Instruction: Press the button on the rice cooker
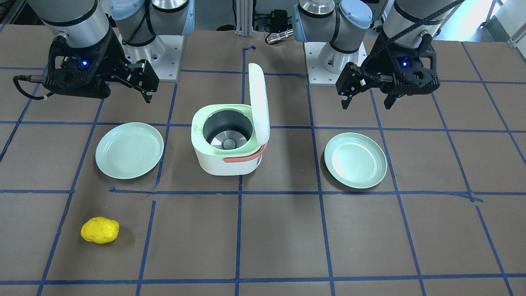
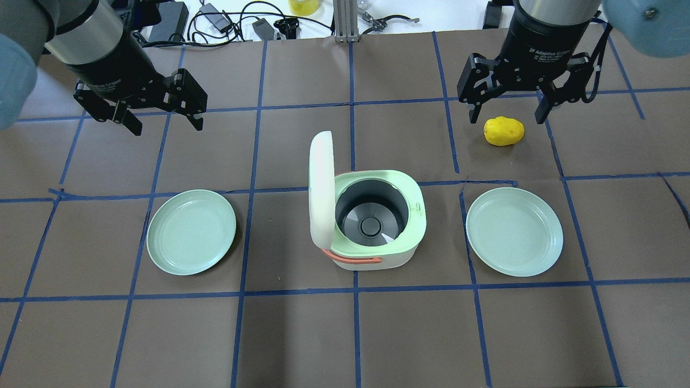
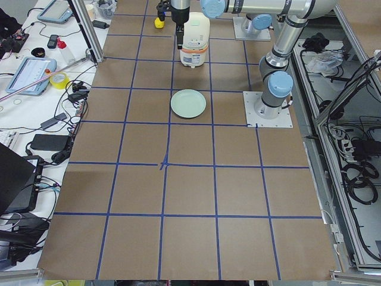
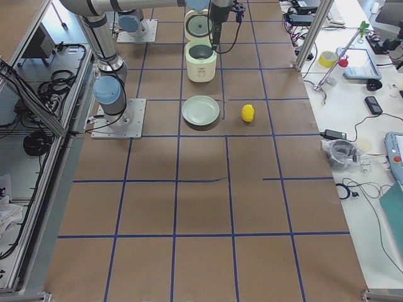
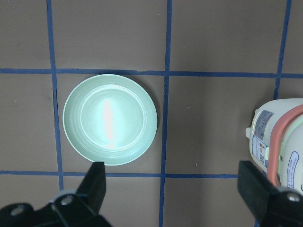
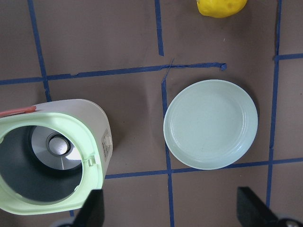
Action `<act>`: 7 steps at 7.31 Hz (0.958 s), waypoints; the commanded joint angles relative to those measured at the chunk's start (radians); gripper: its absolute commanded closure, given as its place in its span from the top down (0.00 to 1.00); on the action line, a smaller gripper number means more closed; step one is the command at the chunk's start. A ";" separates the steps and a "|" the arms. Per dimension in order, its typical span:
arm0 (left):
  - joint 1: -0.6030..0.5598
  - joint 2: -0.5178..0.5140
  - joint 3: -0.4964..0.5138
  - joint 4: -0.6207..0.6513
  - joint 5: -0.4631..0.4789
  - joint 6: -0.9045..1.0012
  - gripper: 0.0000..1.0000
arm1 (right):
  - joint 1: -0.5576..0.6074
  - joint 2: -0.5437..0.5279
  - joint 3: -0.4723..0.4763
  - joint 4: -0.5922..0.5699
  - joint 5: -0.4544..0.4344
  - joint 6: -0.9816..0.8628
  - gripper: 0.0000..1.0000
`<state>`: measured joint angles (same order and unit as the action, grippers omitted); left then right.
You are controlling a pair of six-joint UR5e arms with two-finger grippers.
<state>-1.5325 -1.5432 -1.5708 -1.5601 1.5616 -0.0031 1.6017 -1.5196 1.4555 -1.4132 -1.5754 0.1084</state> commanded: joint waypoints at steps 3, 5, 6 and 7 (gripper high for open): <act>0.000 0.000 0.000 0.000 0.000 0.000 1.00 | 0.000 -0.001 0.000 -0.003 0.000 0.010 1.00; 0.000 0.000 0.000 0.000 0.000 0.000 1.00 | -0.009 -0.004 -0.003 -0.004 0.008 -0.001 1.00; 0.000 0.000 0.000 0.000 0.000 0.000 1.00 | -0.017 -0.011 -0.007 0.006 0.008 -0.001 1.00; 0.000 0.000 0.000 0.000 0.000 0.000 1.00 | -0.019 -0.014 -0.010 0.017 0.014 -0.001 1.00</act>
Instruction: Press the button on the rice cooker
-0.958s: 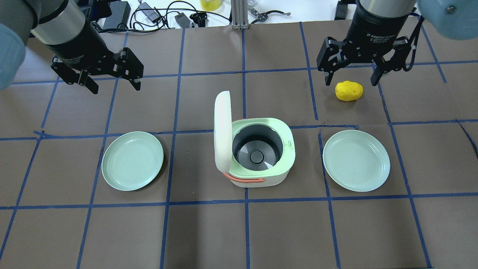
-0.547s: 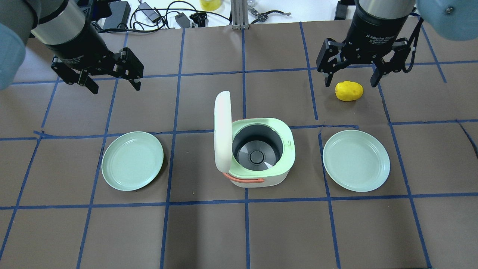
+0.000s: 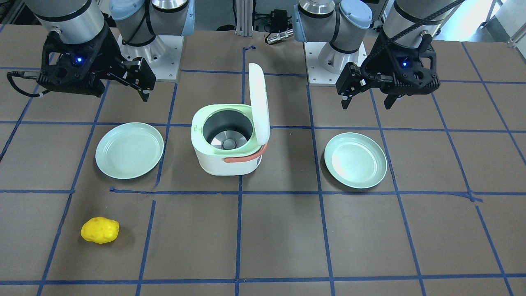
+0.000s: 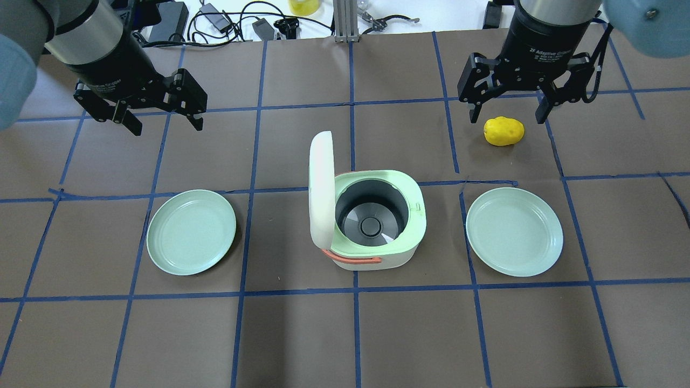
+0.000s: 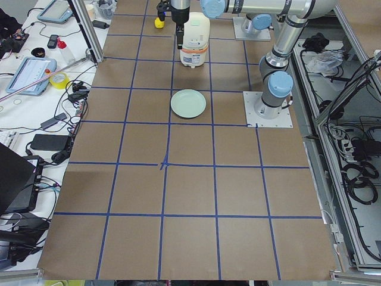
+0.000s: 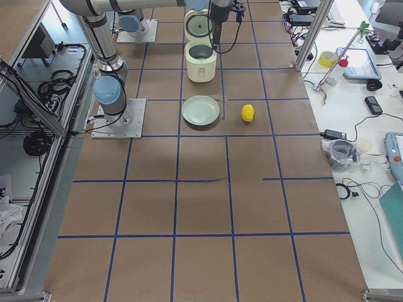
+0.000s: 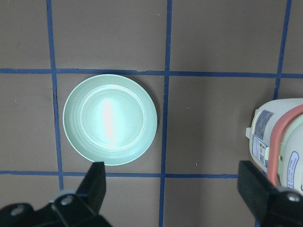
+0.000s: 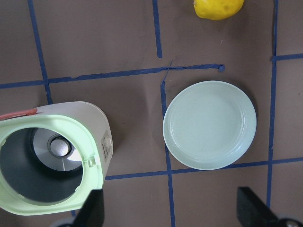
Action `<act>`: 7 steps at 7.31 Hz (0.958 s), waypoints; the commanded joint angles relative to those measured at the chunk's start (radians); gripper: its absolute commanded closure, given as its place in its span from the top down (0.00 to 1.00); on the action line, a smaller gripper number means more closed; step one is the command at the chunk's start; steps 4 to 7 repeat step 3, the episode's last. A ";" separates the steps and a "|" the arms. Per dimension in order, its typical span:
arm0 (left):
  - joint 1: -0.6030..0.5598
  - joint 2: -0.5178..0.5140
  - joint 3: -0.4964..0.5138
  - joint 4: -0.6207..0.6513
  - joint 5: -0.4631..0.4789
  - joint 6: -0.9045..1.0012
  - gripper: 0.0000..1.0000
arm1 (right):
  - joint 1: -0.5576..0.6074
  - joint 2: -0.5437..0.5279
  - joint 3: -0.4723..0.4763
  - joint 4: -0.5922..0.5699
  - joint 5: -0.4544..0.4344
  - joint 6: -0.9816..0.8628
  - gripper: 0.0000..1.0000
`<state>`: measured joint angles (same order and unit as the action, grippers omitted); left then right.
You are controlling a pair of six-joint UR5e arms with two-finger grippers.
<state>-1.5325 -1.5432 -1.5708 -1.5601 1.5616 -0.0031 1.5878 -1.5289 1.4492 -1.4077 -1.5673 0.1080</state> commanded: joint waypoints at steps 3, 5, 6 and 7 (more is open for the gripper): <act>0.000 0.000 0.000 0.000 0.000 0.000 1.00 | -0.005 -0.011 -0.006 0.022 -0.002 -0.001 1.00; 0.000 0.000 0.000 0.000 0.000 0.000 1.00 | -0.005 -0.011 -0.006 0.022 -0.002 -0.001 1.00; 0.000 0.000 0.000 0.000 0.000 0.000 1.00 | -0.005 -0.011 -0.006 0.022 -0.002 -0.001 1.00; 0.000 0.000 0.000 0.000 0.000 0.000 1.00 | -0.005 -0.011 -0.006 0.022 -0.002 -0.001 1.00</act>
